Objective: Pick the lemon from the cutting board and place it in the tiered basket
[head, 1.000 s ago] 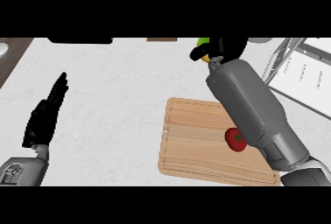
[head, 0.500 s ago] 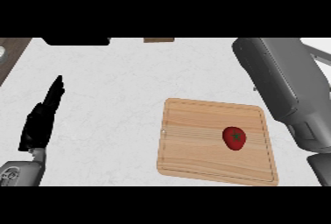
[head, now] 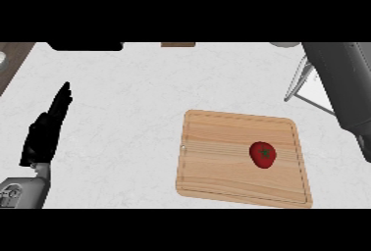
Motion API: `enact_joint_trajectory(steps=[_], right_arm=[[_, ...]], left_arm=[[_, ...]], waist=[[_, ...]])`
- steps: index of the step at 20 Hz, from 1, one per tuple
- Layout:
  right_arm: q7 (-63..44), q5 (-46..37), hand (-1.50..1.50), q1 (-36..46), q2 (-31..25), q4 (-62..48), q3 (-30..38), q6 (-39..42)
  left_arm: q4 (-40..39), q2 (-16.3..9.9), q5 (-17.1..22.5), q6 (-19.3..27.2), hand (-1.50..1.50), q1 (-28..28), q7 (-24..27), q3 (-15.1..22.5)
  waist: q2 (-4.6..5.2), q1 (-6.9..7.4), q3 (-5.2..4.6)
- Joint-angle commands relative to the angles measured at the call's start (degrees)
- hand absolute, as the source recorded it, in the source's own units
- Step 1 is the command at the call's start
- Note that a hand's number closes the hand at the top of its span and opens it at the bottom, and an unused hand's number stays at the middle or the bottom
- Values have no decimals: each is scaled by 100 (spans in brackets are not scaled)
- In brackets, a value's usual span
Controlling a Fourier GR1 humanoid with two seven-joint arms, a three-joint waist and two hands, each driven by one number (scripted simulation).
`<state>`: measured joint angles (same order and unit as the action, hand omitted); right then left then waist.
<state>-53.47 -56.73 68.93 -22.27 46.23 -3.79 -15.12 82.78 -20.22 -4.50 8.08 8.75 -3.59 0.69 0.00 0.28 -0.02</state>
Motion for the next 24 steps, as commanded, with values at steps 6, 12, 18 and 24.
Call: enact_joint_trajectory(steps=[6, 12, 18, 24], right_arm=[[375, -720, 150, -92, -818, -916, -221, 451], [862, -951, 150, -65, -1411, -1627, -96, 486], [1723, -669, 150, -429, -1677, -1840, 284, 402], [2476, -65, 150, -750, -1726, -1800, 816, 429]], left_arm=[[112, 14, 31, -96, 0, -97, -44, -111], [-38, 98, -176, -39, 0, 385, -281, -45], [-35, 364, -352, 90, 0, 193, -148, 52], [317, 237, -194, -151, 0, -85, -175, -107]], waist=[[20, 72, -1], [49, 62, 2], [41, 68, 4], [27, 82, 7]])
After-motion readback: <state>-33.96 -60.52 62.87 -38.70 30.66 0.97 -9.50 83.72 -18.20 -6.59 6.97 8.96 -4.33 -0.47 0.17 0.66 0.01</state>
